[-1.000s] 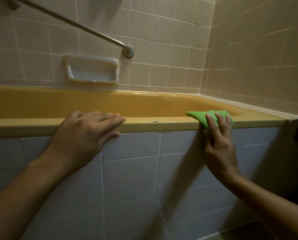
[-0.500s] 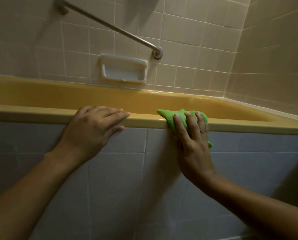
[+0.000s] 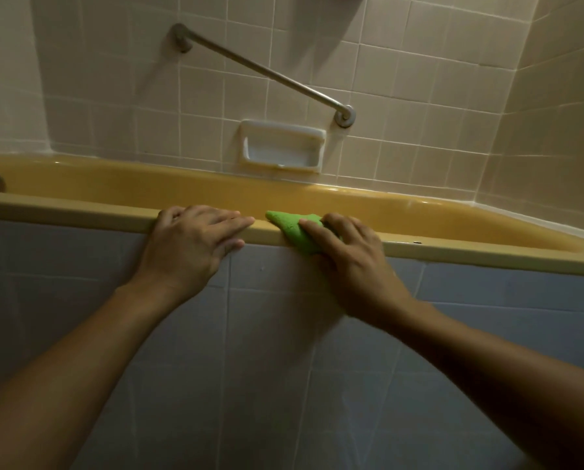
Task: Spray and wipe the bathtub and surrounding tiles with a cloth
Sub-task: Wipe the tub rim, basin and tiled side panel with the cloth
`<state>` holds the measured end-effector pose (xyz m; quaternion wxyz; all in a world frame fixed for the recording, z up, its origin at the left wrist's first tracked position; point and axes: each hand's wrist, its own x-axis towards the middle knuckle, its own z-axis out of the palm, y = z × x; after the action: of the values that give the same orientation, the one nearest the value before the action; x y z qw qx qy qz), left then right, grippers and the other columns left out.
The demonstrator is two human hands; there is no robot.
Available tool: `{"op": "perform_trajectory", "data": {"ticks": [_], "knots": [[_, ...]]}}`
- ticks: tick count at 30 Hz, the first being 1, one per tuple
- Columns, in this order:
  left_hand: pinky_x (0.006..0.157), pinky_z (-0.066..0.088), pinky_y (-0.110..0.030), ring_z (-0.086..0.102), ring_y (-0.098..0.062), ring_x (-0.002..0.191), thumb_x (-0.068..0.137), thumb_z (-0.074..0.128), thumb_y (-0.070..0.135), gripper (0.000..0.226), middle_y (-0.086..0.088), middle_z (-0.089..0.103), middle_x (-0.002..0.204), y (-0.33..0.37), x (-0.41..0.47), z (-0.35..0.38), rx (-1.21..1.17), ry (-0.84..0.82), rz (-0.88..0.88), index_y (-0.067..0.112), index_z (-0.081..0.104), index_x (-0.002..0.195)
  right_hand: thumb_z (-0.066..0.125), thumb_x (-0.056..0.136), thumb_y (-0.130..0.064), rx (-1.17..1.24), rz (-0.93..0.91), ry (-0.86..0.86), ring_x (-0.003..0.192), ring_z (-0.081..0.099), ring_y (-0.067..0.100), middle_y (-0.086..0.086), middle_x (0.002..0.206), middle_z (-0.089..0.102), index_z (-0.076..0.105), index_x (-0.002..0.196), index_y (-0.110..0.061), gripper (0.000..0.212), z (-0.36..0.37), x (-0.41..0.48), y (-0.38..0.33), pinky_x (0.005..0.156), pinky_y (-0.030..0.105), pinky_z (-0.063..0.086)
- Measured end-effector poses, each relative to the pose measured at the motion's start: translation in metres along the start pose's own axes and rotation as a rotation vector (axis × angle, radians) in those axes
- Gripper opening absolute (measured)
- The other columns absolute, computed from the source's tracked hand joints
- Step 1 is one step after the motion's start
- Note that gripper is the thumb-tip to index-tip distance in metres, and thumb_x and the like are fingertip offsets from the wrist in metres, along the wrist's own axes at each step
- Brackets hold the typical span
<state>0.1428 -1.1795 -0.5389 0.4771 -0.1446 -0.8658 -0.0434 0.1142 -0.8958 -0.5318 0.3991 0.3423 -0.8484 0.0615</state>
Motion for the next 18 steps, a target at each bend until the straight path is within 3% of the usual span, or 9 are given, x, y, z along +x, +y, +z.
{"op": "perform_trajectory", "data": {"ticks": [3, 8, 11, 16, 18], "knots": [[0.09, 0.038, -0.043, 0.063, -0.021, 0.118, 0.095, 0.047, 0.05, 0.041, 0.009, 0.069, 0.129, -0.017, -0.007, -0.013, 0.024, -0.01, -0.047, 0.04, 0.066, 0.13, 0.056, 0.101, -0.029, 0.096, 0.034, -0.036, 0.13, 0.04, 0.031, 0.01, 0.147, 0.043, 0.04, 0.154, -0.023, 0.056, -0.014, -0.01, 0.024, 0.106, 0.051, 0.041], [0.095, 0.038, -0.045, 0.062, -0.025, 0.119, 0.096, 0.069, 0.032, 0.035, 0.005, 0.069, 0.13, -0.056, -0.028, -0.034, 0.076, 0.016, -0.127, 0.036, 0.067, 0.131, 0.063, 0.096, -0.033, 0.098, 0.057, -0.147, 0.137, 0.034, 0.024, 0.001, 0.154, 0.033, 0.035, 0.156, -0.031, 0.066, -0.029, -0.023, 0.048, 0.108, 0.048, 0.04], [0.101, 0.037, -0.051, 0.061, -0.026, 0.122, 0.096, 0.068, 0.031, 0.037, 0.003, 0.068, 0.132, -0.071, -0.036, -0.038, 0.079, 0.038, -0.157, 0.035, 0.066, 0.133, 0.056, 0.101, -0.032, 0.064, 0.022, -0.071, 0.148, 0.028, 0.032, 0.008, 0.162, 0.033, 0.034, 0.157, -0.023, 0.06, -0.016, -0.02, 0.032, 0.115, 0.052, 0.031], [0.109, 0.033, -0.06, 0.058, -0.026, 0.126, 0.093, 0.073, 0.028, 0.041, 0.004, 0.067, 0.134, -0.076, -0.04, -0.039, 0.011, 0.051, -0.186, 0.035, 0.066, 0.133, 0.057, 0.101, -0.028, 0.018, 0.044, -0.011, 0.154, 0.006, 0.041, 0.017, 0.166, 0.018, 0.022, 0.161, -0.016, 0.071, 0.019, -0.008, -0.021, 0.121, 0.065, 0.012], [0.111, 0.031, -0.061, 0.057, -0.026, 0.128, 0.092, 0.074, 0.026, 0.043, 0.004, 0.067, 0.135, -0.078, -0.041, -0.04, -0.02, 0.051, -0.195, 0.036, 0.066, 0.133, 0.045, 0.103, -0.043, 0.004, 0.045, -0.052, 0.155, -0.007, 0.038, 0.016, 0.168, 0.007, 0.012, 0.162, -0.017, 0.073, 0.027, 0.006, -0.047, 0.123, 0.061, 0.002]]}}
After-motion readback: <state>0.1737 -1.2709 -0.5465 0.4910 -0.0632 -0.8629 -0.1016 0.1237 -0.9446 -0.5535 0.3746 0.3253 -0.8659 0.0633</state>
